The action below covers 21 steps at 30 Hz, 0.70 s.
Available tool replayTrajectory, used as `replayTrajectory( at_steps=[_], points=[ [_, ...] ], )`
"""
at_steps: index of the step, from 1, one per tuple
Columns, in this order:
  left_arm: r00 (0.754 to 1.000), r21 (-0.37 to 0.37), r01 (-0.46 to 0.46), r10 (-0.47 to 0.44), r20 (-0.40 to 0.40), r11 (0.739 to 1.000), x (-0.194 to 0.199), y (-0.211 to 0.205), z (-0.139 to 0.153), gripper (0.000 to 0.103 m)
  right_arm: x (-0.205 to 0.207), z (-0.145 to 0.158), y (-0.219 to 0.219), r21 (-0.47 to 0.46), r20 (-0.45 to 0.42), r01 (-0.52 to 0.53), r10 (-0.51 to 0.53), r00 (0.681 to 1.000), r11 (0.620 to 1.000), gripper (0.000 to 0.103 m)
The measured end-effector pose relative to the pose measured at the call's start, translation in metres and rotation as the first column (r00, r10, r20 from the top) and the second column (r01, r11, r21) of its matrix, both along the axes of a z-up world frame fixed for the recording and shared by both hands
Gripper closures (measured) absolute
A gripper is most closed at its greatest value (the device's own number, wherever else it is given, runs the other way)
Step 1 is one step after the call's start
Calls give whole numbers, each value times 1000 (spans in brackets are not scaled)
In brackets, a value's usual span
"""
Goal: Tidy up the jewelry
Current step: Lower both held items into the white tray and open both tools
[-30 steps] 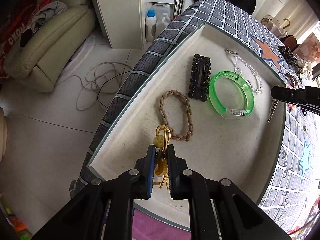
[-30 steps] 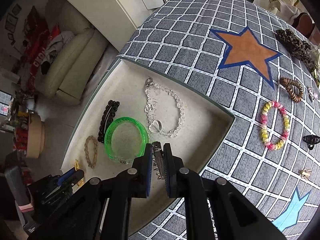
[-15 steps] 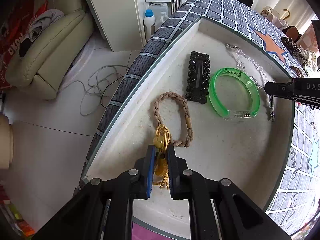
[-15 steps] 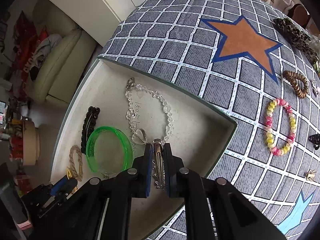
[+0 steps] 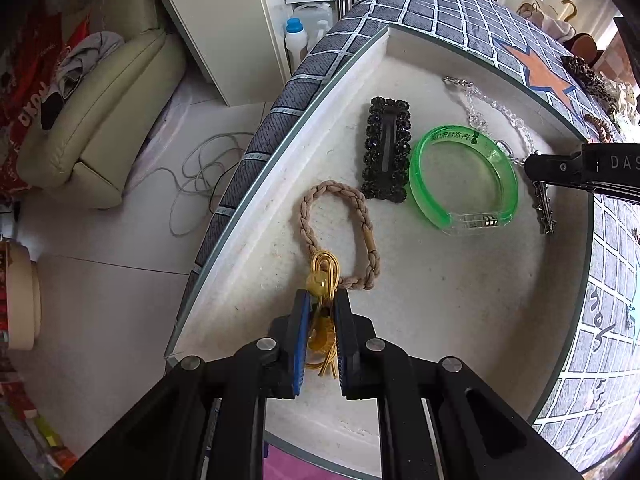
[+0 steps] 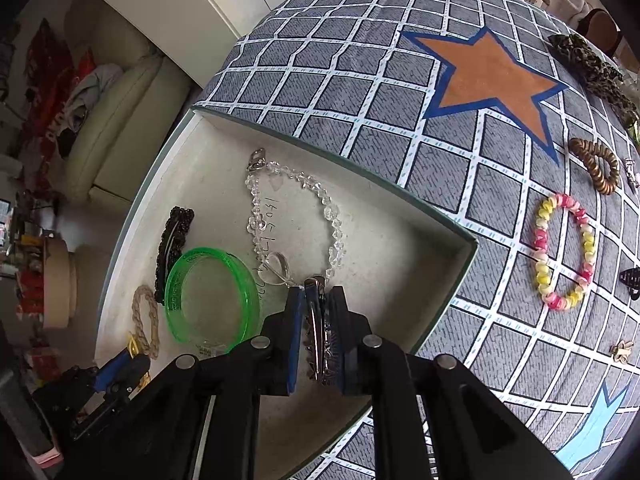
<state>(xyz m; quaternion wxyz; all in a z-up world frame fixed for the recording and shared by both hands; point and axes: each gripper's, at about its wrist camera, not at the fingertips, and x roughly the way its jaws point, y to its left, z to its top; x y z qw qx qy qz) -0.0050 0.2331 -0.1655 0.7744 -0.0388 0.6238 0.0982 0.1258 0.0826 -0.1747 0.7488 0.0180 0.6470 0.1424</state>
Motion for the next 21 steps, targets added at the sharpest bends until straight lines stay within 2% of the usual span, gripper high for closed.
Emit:
replayTrajectory(
  at_steps=[1,2,7,9,13,14,15,16,17,18,21],
  points=[
    [1000,4,1,-1,-1,1000,1,-1,1,84,-1,1,-1,3,2,1,-1,1000,1000,73],
    [1000,8,4,-4,-1,1000,2,-3,2,84,-1,2,-2,9,5,3,-3,1000,1000,62],
    [1000,27,21,-21,-2,999,5,-12,6,84,-3,13,-11,51,16,17,-18,1000,999,56],
    [1000,31,24,-23,-3,999,8,-16,8,84,-5,19,-12,69,24,23,-25,999,997,46],
    [1000,32,28,-27,-7,999,11,-22,11,83,-11,34,-16,109,39,29,-33,999,994,40],
    [1000,36,29,-29,-9,999,12,-24,12,76,-13,37,-17,119,43,31,-36,998,992,37],
    [1000,40,28,-28,-9,999,13,-25,13,37,-15,41,-20,129,46,34,-40,998,991,32],
    [1000,48,19,-19,0,999,13,-24,16,15,-17,44,-23,140,48,38,-45,998,989,30],
    [1000,60,6,-7,29,998,11,-24,21,0,-20,47,-26,152,51,44,-52,997,987,28],
    [999,67,9,-12,49,998,10,-25,26,0,-24,51,-29,162,53,50,-59,997,986,28],
    [999,67,24,-27,42,997,11,-28,29,0,-33,58,-40,184,51,74,-85,995,980,27]
  ],
)
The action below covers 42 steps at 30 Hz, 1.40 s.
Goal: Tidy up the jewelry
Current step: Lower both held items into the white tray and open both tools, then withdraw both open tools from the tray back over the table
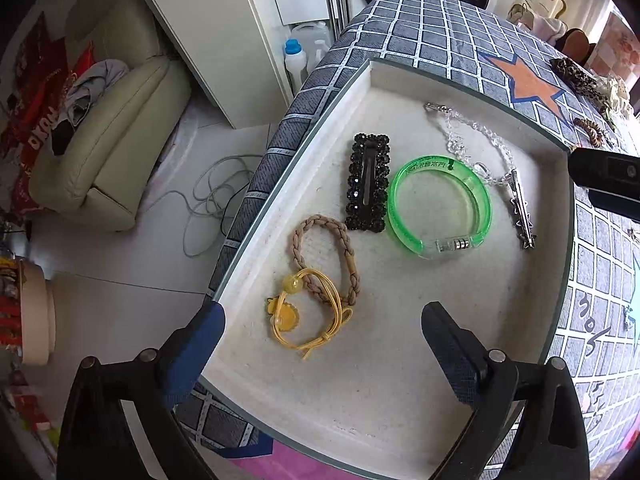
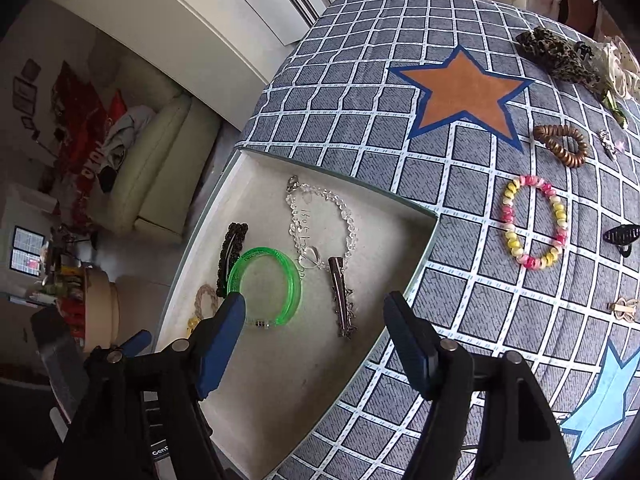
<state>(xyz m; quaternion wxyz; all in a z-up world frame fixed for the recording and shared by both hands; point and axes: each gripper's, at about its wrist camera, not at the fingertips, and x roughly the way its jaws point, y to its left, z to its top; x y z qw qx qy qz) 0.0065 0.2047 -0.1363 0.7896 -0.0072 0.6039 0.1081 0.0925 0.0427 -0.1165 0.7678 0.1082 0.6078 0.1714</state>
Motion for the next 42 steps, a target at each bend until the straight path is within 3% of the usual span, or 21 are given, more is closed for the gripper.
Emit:
replayTrajectory(
  at_steps=[2,11,21,29,36,42],
  points=[
    [1000,7,10,-10,0,1000,-2,-4,2,0,-6,3,-8,5,-1,21,-21,1000,1000,20],
    [992,16,125,-125,15,992,3,-37,16,0,-35,4,-68,-17,-30,159,-160,987,987,16],
    [962,-5,269,-268,55,963,29,-111,34,0,-66,-2,-155,-159,-75,283,-297,952,946,16],
    [934,-43,354,-352,58,934,53,-166,34,0,-79,-3,-213,-200,-68,379,-398,915,904,16],
    [913,-71,407,-404,52,911,73,-202,29,0,-74,-3,-236,-220,-36,382,-399,916,897,16],
    [915,-98,403,-400,51,910,99,-221,25,0,-58,-1,-238,-240,32,281,-281,959,929,16]
  ],
)
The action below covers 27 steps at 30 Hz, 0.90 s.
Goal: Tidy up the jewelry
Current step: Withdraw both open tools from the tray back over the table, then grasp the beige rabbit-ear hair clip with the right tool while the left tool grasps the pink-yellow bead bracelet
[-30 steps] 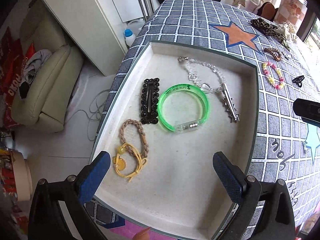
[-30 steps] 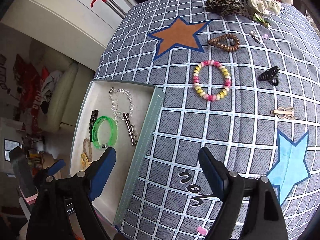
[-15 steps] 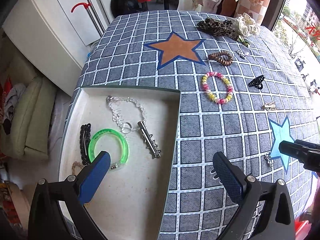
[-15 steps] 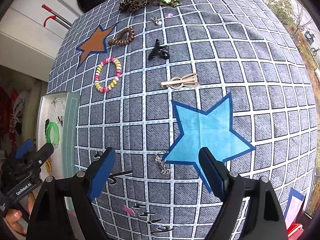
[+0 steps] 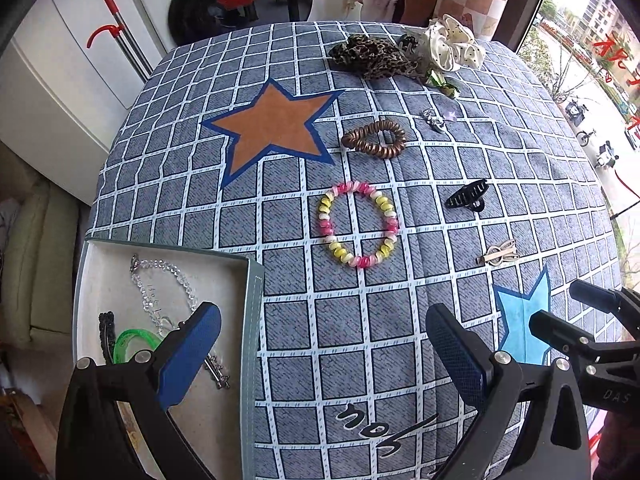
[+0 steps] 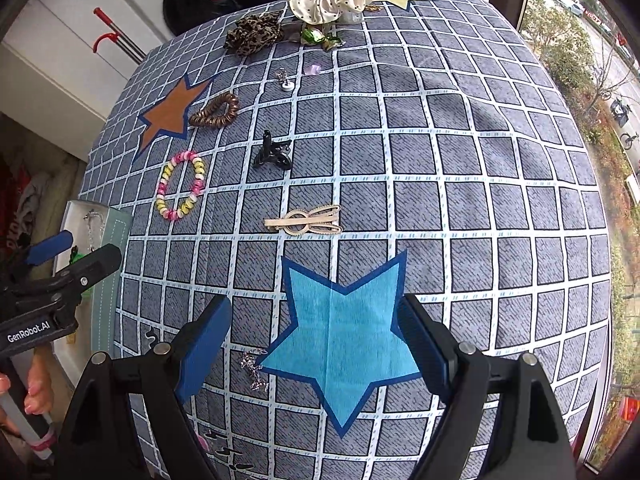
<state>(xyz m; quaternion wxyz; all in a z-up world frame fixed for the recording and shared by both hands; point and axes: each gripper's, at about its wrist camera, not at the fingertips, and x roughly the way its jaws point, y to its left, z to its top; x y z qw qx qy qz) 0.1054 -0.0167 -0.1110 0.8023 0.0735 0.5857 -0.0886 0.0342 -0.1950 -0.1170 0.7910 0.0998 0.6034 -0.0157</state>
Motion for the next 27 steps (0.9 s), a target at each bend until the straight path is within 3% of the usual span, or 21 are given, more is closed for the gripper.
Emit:
replayTrajectory(
  at_steps=[4,8,24,27],
  points=[
    [1000,-13,-6,6,-3,1000,17,-11,-6,0,10,-3,5,-39,29,-118,119,992,992,18],
    [1000,-4,9,-9,-4,1000,30,-23,-18,0,19,-12,8,-64,26,-203,205,978,977,28],
    [997,33,-45,47,-59,998,71,-34,-70,0,50,-36,25,-135,41,-413,421,906,901,37],
    [995,10,-64,64,-81,998,74,-32,-76,0,52,-39,31,-166,44,-447,460,887,879,37]
  ],
)
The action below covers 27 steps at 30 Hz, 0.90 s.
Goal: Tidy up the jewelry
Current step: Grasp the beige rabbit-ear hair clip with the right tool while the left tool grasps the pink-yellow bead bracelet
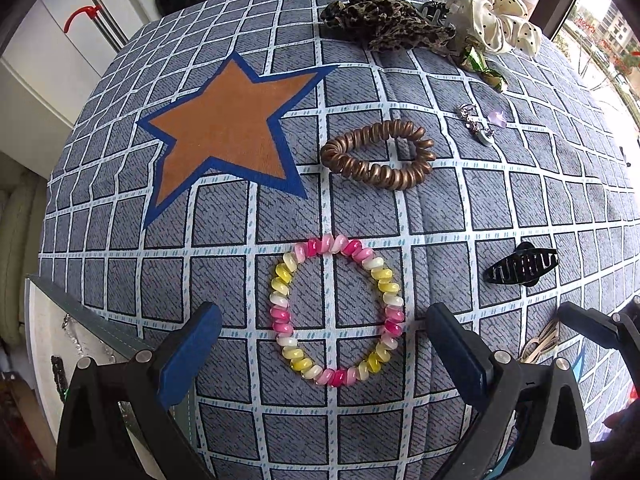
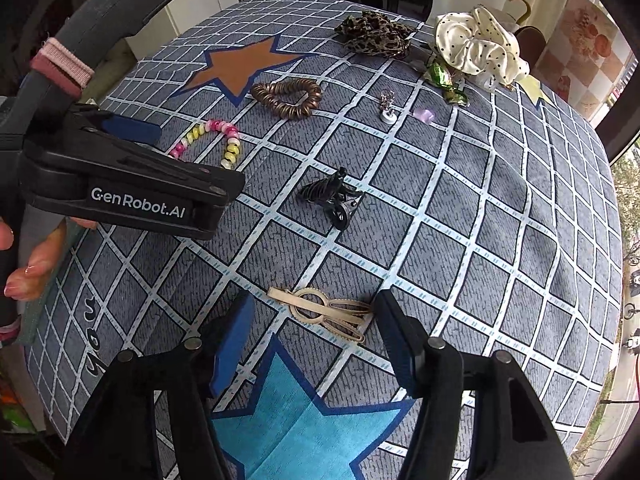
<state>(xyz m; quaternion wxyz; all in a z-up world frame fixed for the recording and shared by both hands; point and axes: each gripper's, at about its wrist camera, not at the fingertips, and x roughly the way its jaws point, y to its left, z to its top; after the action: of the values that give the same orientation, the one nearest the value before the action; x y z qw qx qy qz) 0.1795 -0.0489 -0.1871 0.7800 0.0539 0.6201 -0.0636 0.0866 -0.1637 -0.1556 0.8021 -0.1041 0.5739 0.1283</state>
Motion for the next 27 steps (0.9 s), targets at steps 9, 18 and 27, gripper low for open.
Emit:
replayTrajectory(
  at_steps=[9,18,27],
  points=[
    [999,-34,43,-42,26,999,-9,-9,9,29,-2,-1,8,-51,13,-53,53,998,997,44],
    [995,-42,94,-92,43,995,-11,-25,20,75,-11,-1,10,-50,1,-28,28,1000,998,45],
    [993,-72,113,-110,49,991,-43,-19,31,79,-23,7,-6,37,-29,101,-100,995,994,45]
  ],
)
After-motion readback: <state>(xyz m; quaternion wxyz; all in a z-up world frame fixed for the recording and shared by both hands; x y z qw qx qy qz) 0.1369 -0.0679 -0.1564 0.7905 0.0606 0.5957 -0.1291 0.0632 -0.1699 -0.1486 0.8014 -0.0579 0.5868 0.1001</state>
